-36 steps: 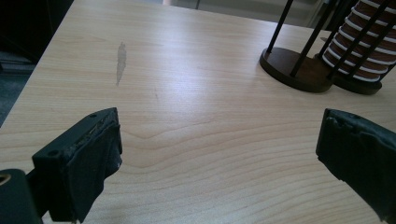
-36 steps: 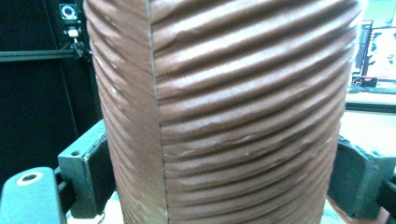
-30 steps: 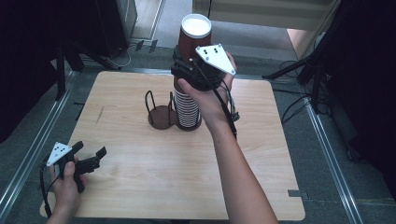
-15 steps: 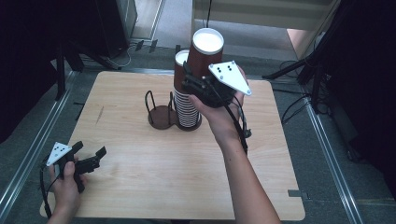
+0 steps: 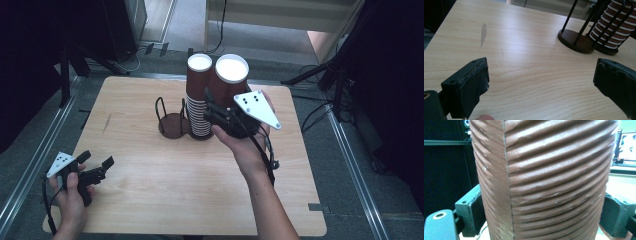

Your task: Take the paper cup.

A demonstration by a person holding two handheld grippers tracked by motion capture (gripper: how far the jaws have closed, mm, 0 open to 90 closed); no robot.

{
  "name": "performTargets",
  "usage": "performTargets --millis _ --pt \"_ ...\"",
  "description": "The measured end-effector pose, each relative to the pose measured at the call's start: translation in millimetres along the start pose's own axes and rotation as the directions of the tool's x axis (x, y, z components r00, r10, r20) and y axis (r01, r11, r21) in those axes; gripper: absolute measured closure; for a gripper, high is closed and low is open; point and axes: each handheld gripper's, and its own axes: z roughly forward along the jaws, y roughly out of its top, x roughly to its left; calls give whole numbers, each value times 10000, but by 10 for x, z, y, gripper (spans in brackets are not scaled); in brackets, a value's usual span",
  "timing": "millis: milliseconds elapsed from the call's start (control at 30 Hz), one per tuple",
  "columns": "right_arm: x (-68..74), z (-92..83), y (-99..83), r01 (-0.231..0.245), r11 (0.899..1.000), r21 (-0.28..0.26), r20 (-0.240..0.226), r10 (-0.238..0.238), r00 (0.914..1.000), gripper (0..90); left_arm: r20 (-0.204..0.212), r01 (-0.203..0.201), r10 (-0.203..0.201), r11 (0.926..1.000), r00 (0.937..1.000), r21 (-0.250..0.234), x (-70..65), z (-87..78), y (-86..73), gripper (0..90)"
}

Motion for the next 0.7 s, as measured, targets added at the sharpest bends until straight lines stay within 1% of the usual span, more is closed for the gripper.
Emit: performTargets --millis 33,67,100,167,300,400,433,567,700 --pt "-4 -31 -32 21 10000 36 15 -21 10000 108 -9 -43 43 10000 10000 20 -2 0 1 10" --pt "-8 -60 -66 17 10000 74 -1 -17 10000 109 5 -86 86 9999 10000 114 -4 -4 0 11" --pt "-9 -77 -86 -14 10000 98 -51 15 10000 109 18 -211 211 9994 9998 267 -4 -14 -2 10" --pt "-10 -124 -144 8 9999 149 -93 -7 10000 109 -21 -320 321 9989 9995 353 -15 -23 8 10" --pt "-12 -206 -250 5 9997 242 -62 -3 10000 108 121 -383 378 9983 9992 446 -25 -29 10 10" --pt "-8 -247 -294 9 9996 280 -113 -5 9999 109 107 -439 435 9983 9990 371 -29 -45 15 10" --pt "-6 -263 -313 77 9996 287 -110 -74 9999 109 86 -435 432 9985 9990 343 -29 -51 17 10" --pt "3 -328 -367 -29 9996 288 -197 35 9998 109 142 -358 355 9990 9993 256 -37 -67 26 10" --pt "11 -373 -431 -13 9994 358 -227 21 9997 109 265 -566 563 9983 9981 109 -102 -70 43 10"
